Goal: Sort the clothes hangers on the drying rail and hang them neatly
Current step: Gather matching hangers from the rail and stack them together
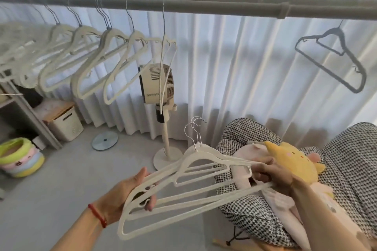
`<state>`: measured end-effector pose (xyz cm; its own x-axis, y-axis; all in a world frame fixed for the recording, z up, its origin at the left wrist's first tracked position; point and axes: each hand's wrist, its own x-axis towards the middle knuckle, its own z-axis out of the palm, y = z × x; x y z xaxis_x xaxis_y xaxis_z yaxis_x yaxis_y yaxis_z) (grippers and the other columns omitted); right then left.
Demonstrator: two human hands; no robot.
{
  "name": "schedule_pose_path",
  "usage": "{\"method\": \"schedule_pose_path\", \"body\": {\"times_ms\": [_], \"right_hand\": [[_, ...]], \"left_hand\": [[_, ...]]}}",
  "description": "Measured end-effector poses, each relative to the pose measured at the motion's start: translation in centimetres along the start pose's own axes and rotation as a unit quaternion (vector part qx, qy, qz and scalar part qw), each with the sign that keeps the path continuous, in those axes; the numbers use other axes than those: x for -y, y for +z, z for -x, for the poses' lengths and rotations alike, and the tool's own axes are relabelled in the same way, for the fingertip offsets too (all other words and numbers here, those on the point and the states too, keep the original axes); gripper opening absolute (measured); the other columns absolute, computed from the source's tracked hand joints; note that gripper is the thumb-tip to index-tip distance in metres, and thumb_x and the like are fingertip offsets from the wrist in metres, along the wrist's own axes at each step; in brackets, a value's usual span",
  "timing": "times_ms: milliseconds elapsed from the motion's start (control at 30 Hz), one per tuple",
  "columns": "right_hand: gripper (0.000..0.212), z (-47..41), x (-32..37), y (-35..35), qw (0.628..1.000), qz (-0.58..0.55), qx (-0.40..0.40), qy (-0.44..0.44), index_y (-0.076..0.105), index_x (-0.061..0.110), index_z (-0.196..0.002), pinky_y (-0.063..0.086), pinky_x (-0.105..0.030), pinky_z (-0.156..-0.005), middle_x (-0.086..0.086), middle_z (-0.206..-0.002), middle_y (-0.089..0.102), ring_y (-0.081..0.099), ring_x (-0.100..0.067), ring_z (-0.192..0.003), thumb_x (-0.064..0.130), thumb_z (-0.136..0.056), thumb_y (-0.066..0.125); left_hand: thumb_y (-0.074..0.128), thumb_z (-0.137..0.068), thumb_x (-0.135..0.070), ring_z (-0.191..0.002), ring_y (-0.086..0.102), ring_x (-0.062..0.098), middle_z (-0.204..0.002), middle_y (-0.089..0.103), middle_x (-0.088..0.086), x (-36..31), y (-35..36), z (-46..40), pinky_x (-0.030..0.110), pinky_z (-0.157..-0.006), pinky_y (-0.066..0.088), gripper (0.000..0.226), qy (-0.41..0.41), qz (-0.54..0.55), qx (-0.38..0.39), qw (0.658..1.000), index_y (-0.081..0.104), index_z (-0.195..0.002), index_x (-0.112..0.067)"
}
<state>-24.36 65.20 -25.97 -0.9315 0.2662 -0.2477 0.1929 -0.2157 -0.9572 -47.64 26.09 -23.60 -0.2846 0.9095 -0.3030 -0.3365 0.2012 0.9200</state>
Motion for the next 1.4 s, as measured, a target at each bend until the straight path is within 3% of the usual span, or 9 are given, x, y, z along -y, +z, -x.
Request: {"method": "schedule_pose_path", "body": {"times_ms": [200, 267, 367, 533, 700, 833, 1000, 1133, 1400], "right_hand": [[0.057, -1.3, 1.3, -1.2, 0.994, 0.058, -0.067, -0.068, 0.072, -0.003, -0.079, 0.037, -0.019, -0.053, -0.009, -0.066, 0.054, 0.041, -0.013, -0.059, 0.05, -0.069, 0.09], [0.057, -1.6, 2.1, -1.3, 0.982, 0.122, -0.116, -0.081, 0.08, 0.008, -0.091, 0.039, -0.022, -0.056, -0.012, -0.073, 0.065, 0.048, -0.016, -0.065, 0.06, -0.07, 0.086], [0.054, -2.4, 3.7, -0.7, 0.957, 0.225, -0.166, -0.073, 0.081, 0.026, -0.095, 0.047, -0.025, -0.07, 0.001, -0.086, 0.078, 0.066, -0.009, -0.074, 0.073, -0.07, 0.077], [0.042, -4.5, 8.6, 3.3, 0.88, 0.321, -0.309, -0.163, 0.064, 0.014, -0.131, 0.05, -0.039, -0.099, -0.001, -0.125, 0.067, 0.063, -0.018, -0.113, 0.036, -0.096, 0.068], [0.013, -3.2, 15.6, 11.1, 0.87, 0.227, -0.321, -0.297, 0.072, 0.031, -0.096, 0.052, -0.025, -0.074, 0.016, -0.087, 0.073, 0.066, 0.001, -0.083, 0.037, -0.093, 0.062], [0.043, -2.2, 20.3, 15.3, 0.931, 0.175, -0.207, -0.244, 0.067, 0.026, -0.092, 0.048, -0.029, -0.064, 0.008, -0.081, 0.074, 0.071, -0.006, -0.066, 0.064, -0.085, 0.048], [0.031, -2.8, 24.5, 16.7, 0.934, 0.11, -0.192, -0.28, 0.068, 0.021, -0.098, 0.061, -0.04, -0.069, 0.002, -0.089, 0.074, 0.074, -0.017, -0.067, 0.05, -0.09, 0.063], [0.021, -4.4, 27.0, 16.0, 0.939, 0.106, -0.192, -0.266, 0.069, 0.015, -0.095, 0.062, -0.029, -0.064, -0.004, -0.085, 0.075, 0.074, -0.023, -0.071, 0.035, -0.092, 0.065], [0.021, -6.1, 27.0, 13.5, 0.921, 0.154, -0.234, -0.27, 0.068, 0.008, -0.082, 0.061, -0.031, -0.061, 0.005, -0.059, 0.068, 0.069, -0.015, -0.056, 0.022, -0.093, 0.056]], "left_hand": [[0.055, -0.102, -0.044, -0.068, 0.048, 0.027, -0.067, 0.044, 0.012, -2.9, 3.5, 0.9, 0.03, -0.064, 0.041, 0.054, 0.045, 0.013, 0.011, 0.999, 0.053, -0.108, 0.01], [0.059, -0.099, -0.044, -0.068, 0.047, 0.027, -0.067, 0.041, 0.011, -3.9, 4.9, 1.0, 0.031, -0.064, 0.042, 0.067, 0.044, 0.036, -0.014, 0.998, 0.048, -0.118, 0.019], [0.064, -0.096, -0.042, -0.065, 0.05, 0.027, -0.066, 0.035, 0.011, -5.9, 7.0, 1.0, 0.03, -0.063, 0.046, 0.058, 0.067, 0.045, -0.028, 0.996, 0.057, -0.124, 0.008], [0.076, -0.083, -0.038, -0.052, 0.042, 0.022, -0.058, 0.034, 0.009, -9.8, 10.9, 0.0, 0.025, -0.049, 0.04, 0.048, 0.101, 0.011, -0.11, 0.989, 0.07, -0.11, 0.001], [0.072, -0.089, -0.023, -0.047, 0.039, 0.02, -0.055, 0.037, 0.01, -13.8, 15.3, -1.6, 0.023, -0.044, 0.038, 0.013, 0.193, -0.034, -0.186, 0.963, 0.073, -0.082, -0.011], [0.066, -0.094, -0.025, -0.053, 0.039, 0.019, -0.059, 0.037, 0.007, -16.7, 17.3, -2.4, 0.024, -0.047, 0.039, 0.017, 0.246, -0.02, -0.22, 0.944, 0.072, -0.099, -0.01], [0.061, -0.096, -0.025, -0.053, 0.037, 0.018, -0.058, 0.038, 0.006, -20.7, 18.3, -3.6, 0.031, -0.051, 0.034, 0.017, 0.288, -0.038, -0.265, 0.919, 0.069, -0.089, -0.012], [0.06, -0.096, -0.026, -0.053, 0.039, 0.019, -0.06, 0.04, 0.008, -23.2, 18.8, -5.4, 0.032, -0.054, 0.034, 0.021, 0.299, -0.071, -0.281, 0.909, 0.069, -0.078, -0.02], [0.056, -0.098, -0.022, -0.053, 0.04, 0.02, -0.061, 0.045, 0.009, -22.6, 20.3, -9.2, 0.041, -0.061, 0.041, 0.022, 0.297, -0.06, -0.309, 0.902, 0.062, -0.097, -0.001]]}}
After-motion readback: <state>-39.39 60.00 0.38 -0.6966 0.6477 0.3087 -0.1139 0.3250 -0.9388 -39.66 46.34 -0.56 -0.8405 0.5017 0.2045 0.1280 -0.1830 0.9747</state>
